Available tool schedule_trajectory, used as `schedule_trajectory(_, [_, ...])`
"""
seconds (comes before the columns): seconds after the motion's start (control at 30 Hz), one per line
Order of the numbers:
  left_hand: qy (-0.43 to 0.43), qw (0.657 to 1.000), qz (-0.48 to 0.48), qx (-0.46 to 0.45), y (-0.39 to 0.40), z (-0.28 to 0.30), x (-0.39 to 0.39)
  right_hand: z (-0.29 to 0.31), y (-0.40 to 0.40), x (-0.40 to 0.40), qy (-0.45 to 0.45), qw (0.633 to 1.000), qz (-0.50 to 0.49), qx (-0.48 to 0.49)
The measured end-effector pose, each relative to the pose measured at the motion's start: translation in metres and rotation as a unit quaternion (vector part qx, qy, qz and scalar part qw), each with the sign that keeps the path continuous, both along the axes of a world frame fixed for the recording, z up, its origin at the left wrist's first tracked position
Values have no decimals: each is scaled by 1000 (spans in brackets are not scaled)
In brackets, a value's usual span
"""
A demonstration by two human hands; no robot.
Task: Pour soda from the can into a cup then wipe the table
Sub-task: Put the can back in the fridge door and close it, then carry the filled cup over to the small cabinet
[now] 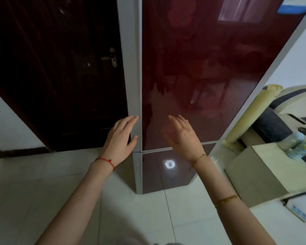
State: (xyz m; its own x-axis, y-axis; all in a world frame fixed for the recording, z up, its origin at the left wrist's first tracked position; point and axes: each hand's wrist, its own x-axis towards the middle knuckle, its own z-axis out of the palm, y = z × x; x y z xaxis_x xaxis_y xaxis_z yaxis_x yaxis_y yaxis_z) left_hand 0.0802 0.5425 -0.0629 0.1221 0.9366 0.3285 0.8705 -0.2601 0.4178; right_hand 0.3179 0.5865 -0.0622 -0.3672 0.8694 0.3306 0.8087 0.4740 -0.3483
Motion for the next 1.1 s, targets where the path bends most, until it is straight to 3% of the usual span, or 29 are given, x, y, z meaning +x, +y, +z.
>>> schedule_trajectory(0.4, [-20,984,-141,-111,-38,-35,71,-31,-125,93,-15,976,-184,-115])
schedule_trajectory(0.8, [13,944,-297,-142,-98,-45,192,-41,-277,193,16,913,-377,-153])
schedule_trajectory(1.1, [24,901,-408,-144,-197,-47,318,-47,-430,272,44,862,-477,-166])
